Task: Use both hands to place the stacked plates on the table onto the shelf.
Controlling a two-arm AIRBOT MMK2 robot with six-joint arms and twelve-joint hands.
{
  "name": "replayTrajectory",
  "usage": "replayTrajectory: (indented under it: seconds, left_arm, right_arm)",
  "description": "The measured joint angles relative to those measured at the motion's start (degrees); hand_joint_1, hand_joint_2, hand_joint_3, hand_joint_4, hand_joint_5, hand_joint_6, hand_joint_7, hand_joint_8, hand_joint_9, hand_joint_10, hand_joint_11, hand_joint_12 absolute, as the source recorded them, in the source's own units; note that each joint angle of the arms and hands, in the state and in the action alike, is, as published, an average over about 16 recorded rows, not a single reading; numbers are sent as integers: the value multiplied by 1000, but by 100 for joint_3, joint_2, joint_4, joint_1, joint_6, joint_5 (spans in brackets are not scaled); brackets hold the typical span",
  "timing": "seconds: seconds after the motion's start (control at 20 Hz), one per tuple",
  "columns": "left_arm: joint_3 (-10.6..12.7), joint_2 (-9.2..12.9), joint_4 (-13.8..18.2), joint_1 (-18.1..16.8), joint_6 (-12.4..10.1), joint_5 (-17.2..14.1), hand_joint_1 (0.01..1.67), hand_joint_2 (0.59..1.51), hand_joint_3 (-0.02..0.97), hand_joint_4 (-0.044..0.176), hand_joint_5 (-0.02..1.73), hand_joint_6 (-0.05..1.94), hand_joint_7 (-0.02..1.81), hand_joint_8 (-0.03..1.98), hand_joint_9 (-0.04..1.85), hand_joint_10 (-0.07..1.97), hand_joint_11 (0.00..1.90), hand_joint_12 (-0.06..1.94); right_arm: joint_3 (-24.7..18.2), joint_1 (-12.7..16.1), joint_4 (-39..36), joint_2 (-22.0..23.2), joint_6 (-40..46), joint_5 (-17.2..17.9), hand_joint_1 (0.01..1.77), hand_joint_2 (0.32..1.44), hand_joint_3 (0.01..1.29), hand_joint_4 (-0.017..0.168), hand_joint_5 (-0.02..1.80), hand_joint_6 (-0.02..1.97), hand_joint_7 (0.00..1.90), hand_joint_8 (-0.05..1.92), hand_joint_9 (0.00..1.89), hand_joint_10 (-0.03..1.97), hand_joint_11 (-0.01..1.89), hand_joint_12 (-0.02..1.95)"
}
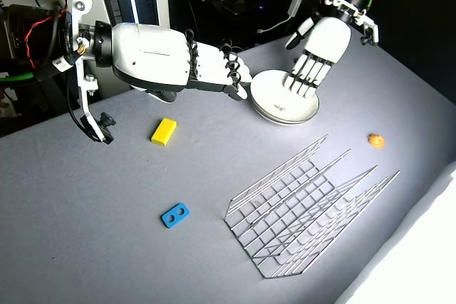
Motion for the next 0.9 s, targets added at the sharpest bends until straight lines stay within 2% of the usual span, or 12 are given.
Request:
replayTrajectory:
  seconds: [0.25,0.55,0.9]
  left_arm:
    - [-297,-14,-127,34,-172,323,21,1201,21,-2,-16,-20,-13,-15,12,3,15,-19]
    - [-655,-48,-439,49,-308,666,21,1202,21,-5,-18,-27,-14,-17,13,4,15,-13]
    - [-970,-105,-943,37,-368,1014,20,1204,21,-7,-18,-31,-14,-19,18,8,15,-10]
  right_arm:
    - [0,-2,0,-3,-1,9,1245,972,21,1,110,20,35,16,32,6,13,610]
    - [0,24,3,-55,-110,-6,1264,968,21,0,126,20,44,16,40,6,13,571]
    - [6,183,64,-489,-604,-314,1272,972,21,0,120,20,37,16,33,5,13,536]
